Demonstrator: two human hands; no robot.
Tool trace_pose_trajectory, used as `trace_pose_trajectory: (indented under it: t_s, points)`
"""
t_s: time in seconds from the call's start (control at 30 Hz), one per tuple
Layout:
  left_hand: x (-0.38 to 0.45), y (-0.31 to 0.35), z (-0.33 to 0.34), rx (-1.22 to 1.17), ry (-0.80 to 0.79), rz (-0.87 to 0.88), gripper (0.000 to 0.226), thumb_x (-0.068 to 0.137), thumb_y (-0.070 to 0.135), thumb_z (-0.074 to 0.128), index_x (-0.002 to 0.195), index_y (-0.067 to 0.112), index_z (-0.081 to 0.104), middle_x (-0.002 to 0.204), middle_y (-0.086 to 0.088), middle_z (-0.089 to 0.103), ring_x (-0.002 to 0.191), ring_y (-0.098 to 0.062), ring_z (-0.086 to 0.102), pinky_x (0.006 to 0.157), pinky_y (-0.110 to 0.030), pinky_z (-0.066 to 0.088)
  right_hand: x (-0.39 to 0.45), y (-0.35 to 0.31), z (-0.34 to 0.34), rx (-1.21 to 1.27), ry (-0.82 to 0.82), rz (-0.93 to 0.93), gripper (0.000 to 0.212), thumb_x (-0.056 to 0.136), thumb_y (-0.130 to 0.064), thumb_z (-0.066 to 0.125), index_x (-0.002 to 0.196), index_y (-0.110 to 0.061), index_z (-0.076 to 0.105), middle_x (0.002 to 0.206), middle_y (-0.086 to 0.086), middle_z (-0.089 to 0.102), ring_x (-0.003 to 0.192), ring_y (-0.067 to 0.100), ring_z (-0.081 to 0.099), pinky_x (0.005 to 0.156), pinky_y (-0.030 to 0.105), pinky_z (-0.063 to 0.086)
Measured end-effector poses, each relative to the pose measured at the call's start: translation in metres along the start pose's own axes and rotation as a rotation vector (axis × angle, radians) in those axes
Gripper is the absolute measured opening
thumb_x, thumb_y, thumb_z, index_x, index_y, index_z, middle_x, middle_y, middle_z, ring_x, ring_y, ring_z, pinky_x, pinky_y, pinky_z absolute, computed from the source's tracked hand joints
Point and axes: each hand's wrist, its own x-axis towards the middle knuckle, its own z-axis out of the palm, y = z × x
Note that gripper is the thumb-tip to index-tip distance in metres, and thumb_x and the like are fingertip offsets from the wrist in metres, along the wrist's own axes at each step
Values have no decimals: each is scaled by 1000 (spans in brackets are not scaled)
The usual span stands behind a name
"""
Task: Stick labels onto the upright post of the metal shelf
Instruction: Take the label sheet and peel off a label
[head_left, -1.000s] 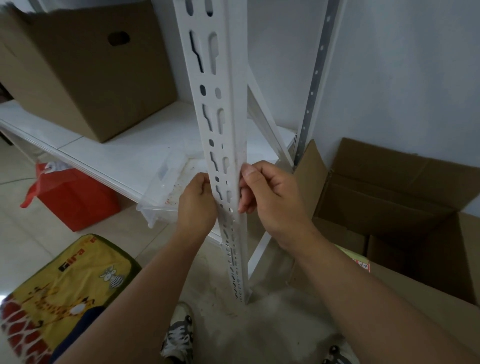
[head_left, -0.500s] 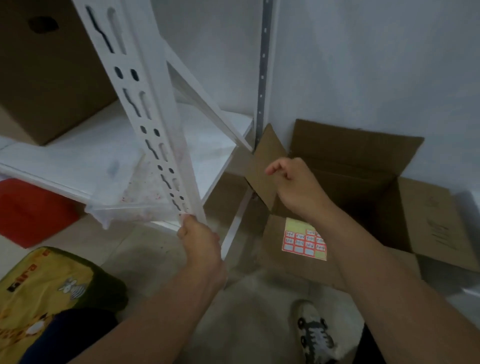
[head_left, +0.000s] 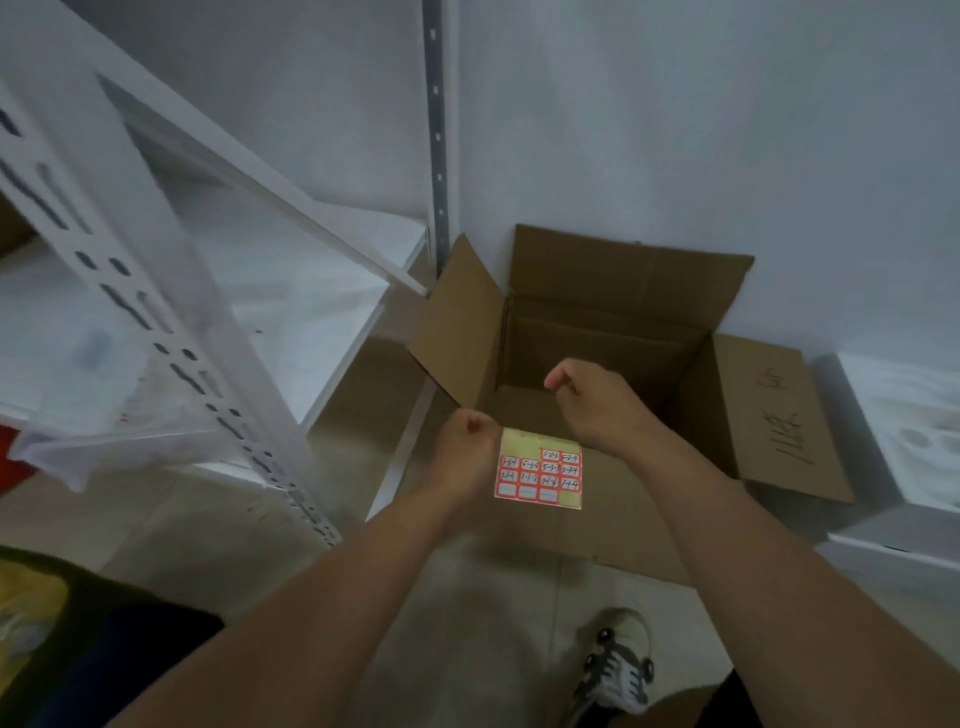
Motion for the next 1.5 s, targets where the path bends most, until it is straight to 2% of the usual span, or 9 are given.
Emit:
trace_pose_trajectory:
  t_s: [0.1, 0.3, 0.5, 0.63, 0.77, 1.0, 1.17, 1.3, 1.5]
  points:
    - [26, -10, 17, 395, 28, 214, 15, 96, 26, 54, 107, 17, 56, 99, 3, 64, 90, -13, 63, 59, -15, 45, 3, 19, -4, -34, -86, 35, 38, 99, -14, 46, 136, -20, 43, 136, 5, 46, 111, 17, 54, 89, 26, 47]
    - [61, -21, 55, 697, -45, 336, 43, 95, 35, 52, 133, 17, 45, 134, -4, 52, 124, -23, 44, 98, -37, 42, 6, 32, -17, -53, -65, 12, 22, 101, -18, 42, 119, -21, 53, 104, -4, 58, 90, 9, 56, 75, 23, 46]
    - [82, -38, 78, 932, -90, 256, 59, 95, 52, 43, 143, 20, 34, 149, -6, 40, 141, -30, 23, 113, -43, 22, -1, 32, -33, -107, -58, -31, 23, 100, -16, 41, 115, -18, 59, 118, 2, 56, 100, 13, 55, 85, 25, 44]
    - [88, -44, 85, 995, -109, 207, 70, 93, 64, 36, 147, 20, 28, 151, -8, 39, 145, -33, 19, 117, -47, 12, -7, 36, -43, -56, -90, -12, 25, 101, -11, 37, 114, -16, 58, 101, -1, 56, 77, 7, 51, 60, 18, 37]
    - [96, -54, 91, 1035, -84, 234, 70, 90, 66, 41, 142, 20, 35, 147, -7, 43, 140, -30, 28, 116, -47, 15, -4, 37, -43, -21, -52, 3, 21, 100, -8, 38, 105, -18, 55, 91, -1, 54, 71, 7, 47, 56, 20, 33]
    - [99, -44, 89, 809, 34, 340, 43, 91, 40, 56, 131, 24, 49, 132, -4, 54, 123, -25, 47, 104, -40, 27, -2, 40, -43, -35, -13, 14, 20, 99, -14, 39, 107, -19, 56, 116, 4, 41, 86, 19, 56, 76, 30, 49]
    - [85, -10, 70, 304, 75, 338, 26, 95, 19, 55, 121, 17, 56, 116, -4, 62, 104, -21, 61, 77, -29, 45, 0, 39, -47, -22, -2, 54, 24, 100, -16, 41, 115, -15, 59, 111, 4, 63, 90, 15, 61, 71, 26, 51]
    - [55, 21, 42, 8, 38, 251, 37, 96, 20, 57, 131, 26, 48, 115, 5, 58, 90, -14, 66, 66, -24, 53, -4, 30, -50, 2, 74, 74, 22, 101, -19, 42, 112, -14, 60, 100, -3, 62, 74, 6, 58, 65, 20, 48]
    - [3, 46, -14, -193, 85, 243, 52, 93, 26, 61, 134, 47, 37, 114, 10, 54, 79, -14, 70, 58, -23, 57, -16, 1, -49, 144, 209, 21, 24, 97, -17, 52, 120, -17, 59, 103, -7, 56, 87, 4, 50, 72, 18, 40]
